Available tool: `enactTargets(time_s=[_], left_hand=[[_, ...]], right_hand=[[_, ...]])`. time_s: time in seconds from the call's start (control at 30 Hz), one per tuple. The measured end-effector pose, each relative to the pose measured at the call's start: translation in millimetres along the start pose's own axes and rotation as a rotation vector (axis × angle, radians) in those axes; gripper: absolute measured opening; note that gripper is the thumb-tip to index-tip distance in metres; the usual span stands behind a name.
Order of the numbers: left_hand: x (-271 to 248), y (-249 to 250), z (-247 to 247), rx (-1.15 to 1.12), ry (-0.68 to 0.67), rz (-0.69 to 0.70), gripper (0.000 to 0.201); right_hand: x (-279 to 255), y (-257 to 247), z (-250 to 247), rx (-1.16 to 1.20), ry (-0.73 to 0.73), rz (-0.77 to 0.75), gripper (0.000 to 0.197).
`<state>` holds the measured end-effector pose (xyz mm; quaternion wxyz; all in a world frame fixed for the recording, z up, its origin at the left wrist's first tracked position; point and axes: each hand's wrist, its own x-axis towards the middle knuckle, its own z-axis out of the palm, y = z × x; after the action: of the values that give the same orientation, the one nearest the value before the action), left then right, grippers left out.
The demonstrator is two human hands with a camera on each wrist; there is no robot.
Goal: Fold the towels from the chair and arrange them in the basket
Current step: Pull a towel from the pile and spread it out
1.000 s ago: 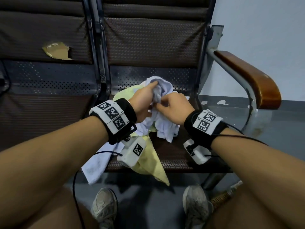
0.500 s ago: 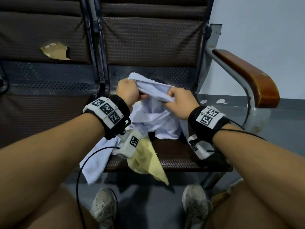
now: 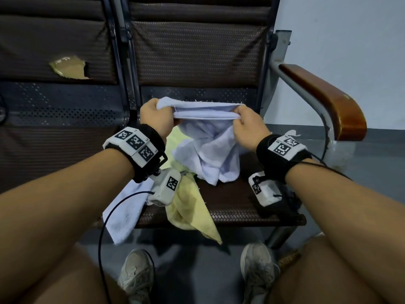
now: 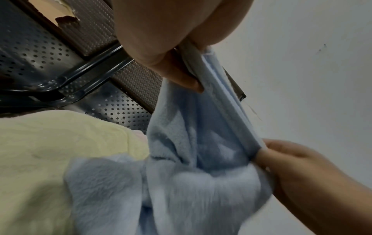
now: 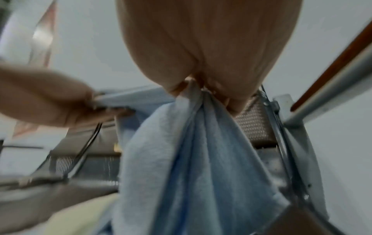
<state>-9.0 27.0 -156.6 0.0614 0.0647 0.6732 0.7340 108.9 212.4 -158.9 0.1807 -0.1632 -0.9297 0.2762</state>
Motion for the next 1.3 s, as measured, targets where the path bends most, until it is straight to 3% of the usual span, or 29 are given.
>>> enactTargets(time_s=[0.1,0.23,0.47,0.57,0.67,0.77,0.87,0.93,1.07,1.13,1.3], left_hand=[[2,0,-2,-0.033,0.036,-0.016,0.009],[5,-4,-8,0.014,0.068,-0.029,0.02],[18,-19,-24,0.26,0.123,-0.024,0.021],[22,-24,-33,0.311,0.098,-0.071,0.023],[24,-23,-39,0.334,0.091,-0.126,0.021],[20,-19,-41,0.344,0.077,-0.131,0.016],[11,-14,-40,0.272,-0.021,-0.12,0.009],[6,-13,-43,0.339,-0.143,-0.101,0.008],[4,-17,-47,0.522,-0.388,-0.103,0.024],[4,-20,-47,0.514,-0.354,-0.117,0.029],[10,-14,-54,0.442,-0.086,-0.126,0.033]], right_hand=[[-4,7,5,-0.218,-0.123,-0.021,0.007],[-6,17,11,-0.404,-0.278,0.063,0.023],[-4,23,1,-0.074,-0.122,0.113,0.047],[-7,28,1,-0.145,-0.11,0.041,0.057],[-6,36,-2,-0.332,-0.166,-0.082,0.042],[-6,41,-3,-0.448,-0.224,-0.078,0.018],[-9,50,-3,-0.499,-0.238,-0.023,0.034],[-8,56,-3,-0.452,-0.179,0.038,0.045],[-5,62,-10,-0.313,-0.006,0.028,0.038],[-5,64,-13,-0.294,-0.011,-0.02,0.028],[-12,69,-12,-0.394,-0.26,-0.003,0.019]])
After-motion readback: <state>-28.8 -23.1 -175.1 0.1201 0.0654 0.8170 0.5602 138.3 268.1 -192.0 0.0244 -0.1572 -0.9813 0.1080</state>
